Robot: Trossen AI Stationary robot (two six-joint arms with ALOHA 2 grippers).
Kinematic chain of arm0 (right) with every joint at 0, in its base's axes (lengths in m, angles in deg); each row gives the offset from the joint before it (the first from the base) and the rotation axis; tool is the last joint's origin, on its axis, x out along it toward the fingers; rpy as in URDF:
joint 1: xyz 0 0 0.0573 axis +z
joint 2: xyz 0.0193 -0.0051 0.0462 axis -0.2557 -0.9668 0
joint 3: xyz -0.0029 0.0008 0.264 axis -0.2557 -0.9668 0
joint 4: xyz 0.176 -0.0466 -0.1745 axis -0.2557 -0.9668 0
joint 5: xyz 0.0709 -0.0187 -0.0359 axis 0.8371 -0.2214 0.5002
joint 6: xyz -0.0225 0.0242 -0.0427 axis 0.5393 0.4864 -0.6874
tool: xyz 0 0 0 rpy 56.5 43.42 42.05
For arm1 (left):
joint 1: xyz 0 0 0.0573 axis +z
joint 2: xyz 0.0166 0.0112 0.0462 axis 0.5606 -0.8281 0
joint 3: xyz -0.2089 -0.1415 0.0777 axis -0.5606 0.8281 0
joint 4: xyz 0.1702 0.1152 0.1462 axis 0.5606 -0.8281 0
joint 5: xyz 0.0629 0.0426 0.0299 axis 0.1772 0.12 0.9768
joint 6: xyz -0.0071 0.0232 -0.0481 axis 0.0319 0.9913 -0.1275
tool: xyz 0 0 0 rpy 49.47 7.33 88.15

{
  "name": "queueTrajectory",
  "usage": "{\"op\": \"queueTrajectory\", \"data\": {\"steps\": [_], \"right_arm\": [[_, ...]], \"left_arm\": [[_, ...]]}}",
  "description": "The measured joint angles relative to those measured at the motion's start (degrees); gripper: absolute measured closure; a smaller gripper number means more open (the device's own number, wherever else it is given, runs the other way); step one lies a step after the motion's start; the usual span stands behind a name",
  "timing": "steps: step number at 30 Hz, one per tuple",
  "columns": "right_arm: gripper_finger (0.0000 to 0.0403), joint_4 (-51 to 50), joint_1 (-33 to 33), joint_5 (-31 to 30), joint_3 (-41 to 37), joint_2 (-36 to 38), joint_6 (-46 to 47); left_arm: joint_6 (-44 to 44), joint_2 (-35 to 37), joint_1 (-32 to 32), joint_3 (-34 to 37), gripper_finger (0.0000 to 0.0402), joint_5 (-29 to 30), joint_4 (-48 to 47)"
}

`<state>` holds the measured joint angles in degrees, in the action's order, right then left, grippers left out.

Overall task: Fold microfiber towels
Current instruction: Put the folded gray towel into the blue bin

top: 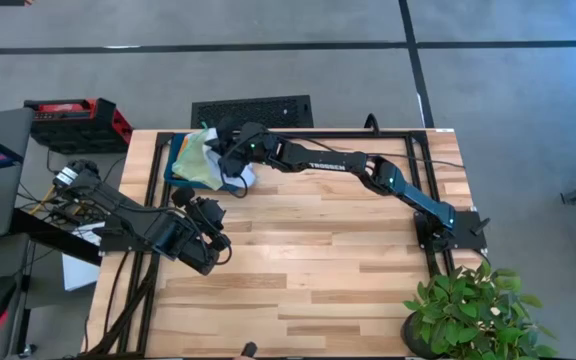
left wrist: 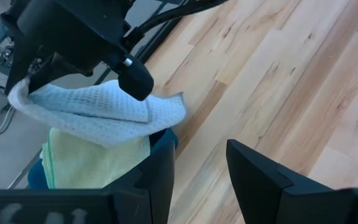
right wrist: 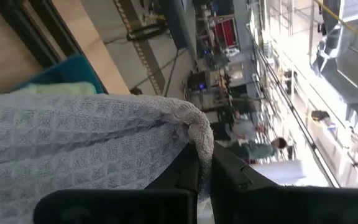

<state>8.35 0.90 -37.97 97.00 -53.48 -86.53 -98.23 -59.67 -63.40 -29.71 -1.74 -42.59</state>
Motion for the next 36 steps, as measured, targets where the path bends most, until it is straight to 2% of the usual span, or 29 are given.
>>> {"op": "queueTrajectory", "data": {"steps": [9, 15, 20, 28, 36], "right_arm": [[0.0364, 0.73, -0.9, 5.35, -0.02, 0.0, 3.57], [0.0363, 1.0, -1.22, 7.06, -0.02, 0.0, 8.35], [0.0353, 0.98, -1.2, 8.33, -0.02, 0.0, 8.61], [0.0311, 0.99, -1.11, 9.66, -0.04, 0.0, 9.19], [0.0234, 0.97, -1.11, 9.67, -0.04, 0.0, 13.55]], "left_arm": [[-0.24, -0.02, 0.0, 0.0, 0.0262, -0.02, 0.0], [-0.46, -0.02, 0.0, 0.0, 0.0262, -0.04, 0.0], [-0.5, -0.04, 0.0, 0.0, 0.0262, -0.06, 0.1], [-0.57, -0.04, 0.0, 0.0, 0.0262, -0.42, 0.15], [-0.61, -0.04, 0.0, 0.0, 0.0262, -0.44, 0.15]]}}
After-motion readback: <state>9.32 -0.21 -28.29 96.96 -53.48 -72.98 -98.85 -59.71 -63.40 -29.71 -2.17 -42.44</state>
